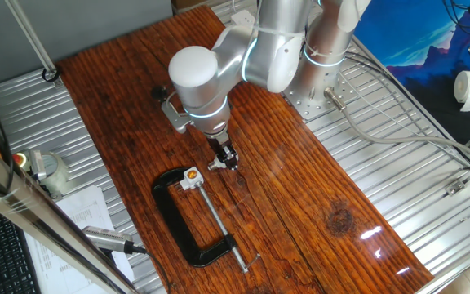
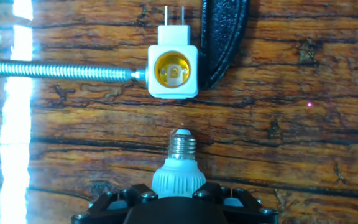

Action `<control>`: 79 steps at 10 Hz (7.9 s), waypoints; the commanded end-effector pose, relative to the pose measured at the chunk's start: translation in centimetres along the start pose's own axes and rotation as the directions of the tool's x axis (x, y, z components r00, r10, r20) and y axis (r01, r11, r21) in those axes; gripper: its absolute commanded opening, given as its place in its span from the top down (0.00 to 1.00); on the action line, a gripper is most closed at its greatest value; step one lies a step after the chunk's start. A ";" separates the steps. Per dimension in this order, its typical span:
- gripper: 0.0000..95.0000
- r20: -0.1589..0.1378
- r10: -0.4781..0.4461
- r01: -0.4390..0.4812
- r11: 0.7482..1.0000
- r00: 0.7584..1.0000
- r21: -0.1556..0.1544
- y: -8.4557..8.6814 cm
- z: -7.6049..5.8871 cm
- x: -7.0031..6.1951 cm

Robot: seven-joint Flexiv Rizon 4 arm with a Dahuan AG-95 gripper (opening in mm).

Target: Install the light bulb by rotating it

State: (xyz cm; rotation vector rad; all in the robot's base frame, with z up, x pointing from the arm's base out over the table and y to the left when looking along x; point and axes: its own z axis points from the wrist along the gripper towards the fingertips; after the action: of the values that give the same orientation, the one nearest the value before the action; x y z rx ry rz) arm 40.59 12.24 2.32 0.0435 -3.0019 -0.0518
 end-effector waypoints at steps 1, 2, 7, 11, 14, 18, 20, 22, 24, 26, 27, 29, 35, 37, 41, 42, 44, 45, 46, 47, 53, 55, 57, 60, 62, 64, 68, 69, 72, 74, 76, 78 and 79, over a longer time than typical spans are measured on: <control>0.40 0.017 0.048 -0.048 0.999 0.999 -0.001 0.1 0.1 -0.1; 0.40 0.018 0.049 -0.049 0.999 0.999 -0.001 0.1 0.1 -0.2; 0.60 0.010 0.021 -0.021 1.000 1.000 0.001 0.3 0.3 -0.3; 0.60 0.009 0.011 -0.011 1.000 1.000 0.001 0.4 0.3 -0.3; 0.80 -0.009 -0.014 0.014 1.000 1.000 0.001 0.6 -0.3 -0.5; 1.00 -0.051 -0.044 0.044 0.999 0.998 0.006 1.7 -2.8 -1.2; 1.00 -0.058 -0.051 0.051 0.999 0.997 0.005 2.1 -4.2 -2.1; 1.00 -0.087 -0.082 0.082 0.997 0.993 0.000 1.7 -5.5 -3.0; 1.00 -0.144 -0.154 0.153 0.988 0.977 -0.016 0.3 -6.2 -3.6; 1.00 -0.180 -0.195 0.195 0.981 0.964 -0.019 -0.1 -6.3 -3.8; 1.00 -0.190 -0.210 0.210 0.978 0.959 -0.021 -0.3 -6.4 -3.9; 1.00 -0.211 -0.226 0.227 0.974 0.951 -0.019 -0.8 -6.7 -4.1; 1.00 -0.372 -0.358 0.361 0.930 0.856 -0.063 -1.1 -6.8 -4.2; 1.00 -0.390 -0.370 0.373 0.925 0.843 -0.072 -1.1 -6.8 -4.2; 1.00 -0.399 -0.361 0.362 0.929 0.843 -0.075 -0.6 -8.3 -5.3; 1.00 -0.410 -0.355 0.355 0.931 0.840 -0.079 -0.5 -8.8 -5.9; 1.00 -0.427 -0.348 0.346 0.934 0.835 -0.087 -1.0 -9.3 -6.8; 1.00 -0.436 -0.360 0.353 0.930 0.825 -0.100 -1.2 -9.4 -7.2; 1.00 -0.457 -0.384 0.370 0.921 0.802 -0.124 -1.2 -9.4 -7.7; 1.00 -0.487 -0.392 0.372 0.917 0.780 -0.143 -1.1 -9.0 -7.9; 1.00 -0.539 -0.402 0.364 0.913 0.740 -0.181 -0.9 -7.6 -8.6; 1.00 -0.561 -0.399 0.355 0.915 0.725 -0.191 -0.8 -7.3 -8.7; 1.00 -0.576 -0.400 0.351 0.914 0.713 -0.201 -0.8 -7.3 -8.7; 1.00 -0.585 -0.409 0.353 0.911 0.700 -0.214 -0.6 -7.2 -8.7; 1.00 -0.614 -0.395 0.334 0.917 0.684 -0.217 -0.5 -7.2 -8.6; 1.00 -0.622 -0.394 0.329 0.918 0.676 -0.222 -0.5 -7.2 -8.6; 1.00 -0.628 -0.368 0.306 0.928 0.685 -0.211 -0.5 -7.7 -8.3; 1.00 -0.622 -0.371 0.306 0.928 0.689 -0.215 -0.8 -7.9 -7.8; 1.00 -0.622 -0.375 0.307 0.926 0.687 -0.220 -1.0 -7.7 -7.5; 1.00 -0.622 -0.377 0.307 0.926 0.686 -0.221 -0.6 -8.3 -6.7; 1.00 -0.626 -0.361 0.299 0.932 0.691 -0.208 -0.7 -8.3 -6.7; 1.00 -0.626 -0.355 0.295 0.934 0.694 -0.202 -1.0 -7.9 -6.9; 1.00 -0.625 -0.359 0.297 0.932 0.693 -0.205 -1.1 -7.8 -6.9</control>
State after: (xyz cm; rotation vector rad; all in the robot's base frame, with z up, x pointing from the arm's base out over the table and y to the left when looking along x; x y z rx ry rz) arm 48.80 11.17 9.08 0.4868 -2.2349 -0.1689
